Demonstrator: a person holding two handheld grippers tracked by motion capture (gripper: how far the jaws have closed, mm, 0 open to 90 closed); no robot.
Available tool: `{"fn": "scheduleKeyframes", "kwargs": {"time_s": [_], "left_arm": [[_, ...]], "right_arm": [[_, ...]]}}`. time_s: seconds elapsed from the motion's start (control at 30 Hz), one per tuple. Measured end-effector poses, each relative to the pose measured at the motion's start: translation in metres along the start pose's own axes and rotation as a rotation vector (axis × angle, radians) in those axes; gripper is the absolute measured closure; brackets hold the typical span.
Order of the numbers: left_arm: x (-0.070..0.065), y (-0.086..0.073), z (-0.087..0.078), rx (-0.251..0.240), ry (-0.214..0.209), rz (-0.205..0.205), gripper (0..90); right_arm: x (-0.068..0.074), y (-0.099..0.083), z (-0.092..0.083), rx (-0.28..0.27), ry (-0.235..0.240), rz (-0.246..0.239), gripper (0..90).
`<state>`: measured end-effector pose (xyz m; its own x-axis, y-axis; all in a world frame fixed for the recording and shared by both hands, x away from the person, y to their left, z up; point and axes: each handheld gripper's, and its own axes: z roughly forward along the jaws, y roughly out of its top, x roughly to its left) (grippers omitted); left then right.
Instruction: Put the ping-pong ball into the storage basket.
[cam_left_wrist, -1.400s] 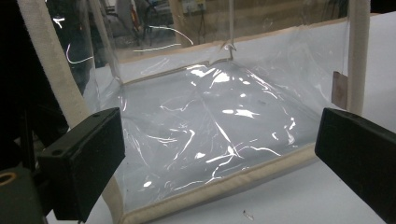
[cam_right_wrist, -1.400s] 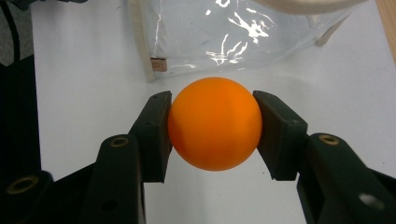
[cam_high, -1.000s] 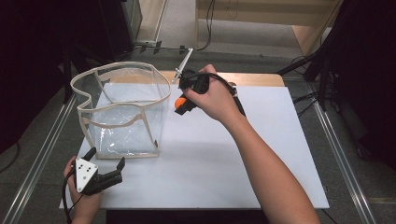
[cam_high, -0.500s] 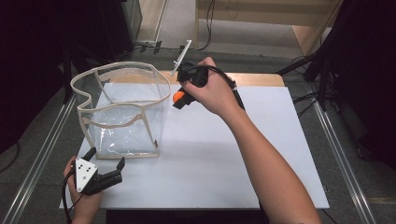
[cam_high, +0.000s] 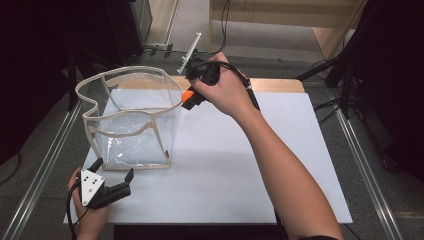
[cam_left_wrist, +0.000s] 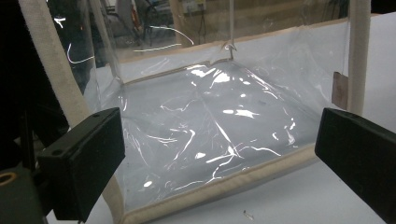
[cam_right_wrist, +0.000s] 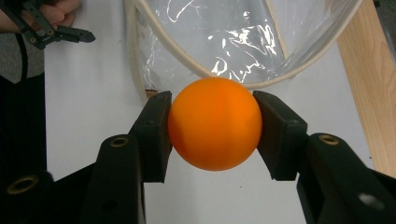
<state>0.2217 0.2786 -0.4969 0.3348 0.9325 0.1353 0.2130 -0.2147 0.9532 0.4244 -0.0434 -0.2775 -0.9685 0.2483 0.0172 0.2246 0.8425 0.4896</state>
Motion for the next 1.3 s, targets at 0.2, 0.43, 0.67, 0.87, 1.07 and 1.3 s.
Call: {"fn": "scheduleKeyframes", "kwargs": {"time_s": [0.2, 0.43, 0.67, 0.87, 1.07, 1.3], "left_arm": [[0.0, 0.0, 0.0, 0.0, 0.001, 0.001, 2.1], [0.001, 0.0, -0.001, -0.001, 0.002, 0.0, 2.1], [0.001, 0.0, 0.0, -0.001, 0.0, -0.002, 2.1], [0.001, 0.0, -0.001, -0.002, -0.002, -0.004, 2.1], [0.001, 0.0, 0.0, -0.002, -0.001, -0.006, 2.1], [0.001, 0.0, 0.0, -0.002, -0.004, -0.004, 2.1]], "right_arm": [[0.0, 0.006, -0.002, 0.0, -0.004, -0.006, 48.2], [-0.001, 0.014, -0.001, -0.002, -0.004, -0.011, 48.2], [-0.003, 0.022, 0.004, 0.009, -0.004, -0.021, 48.2], [-0.006, 0.03, 0.006, 0.003, -0.002, -0.018, 48.2], [-0.012, 0.035, 0.008, -0.011, -0.004, -0.011, 48.1], [-0.018, 0.036, 0.015, -0.012, -0.021, 0.008, 47.9]]}}
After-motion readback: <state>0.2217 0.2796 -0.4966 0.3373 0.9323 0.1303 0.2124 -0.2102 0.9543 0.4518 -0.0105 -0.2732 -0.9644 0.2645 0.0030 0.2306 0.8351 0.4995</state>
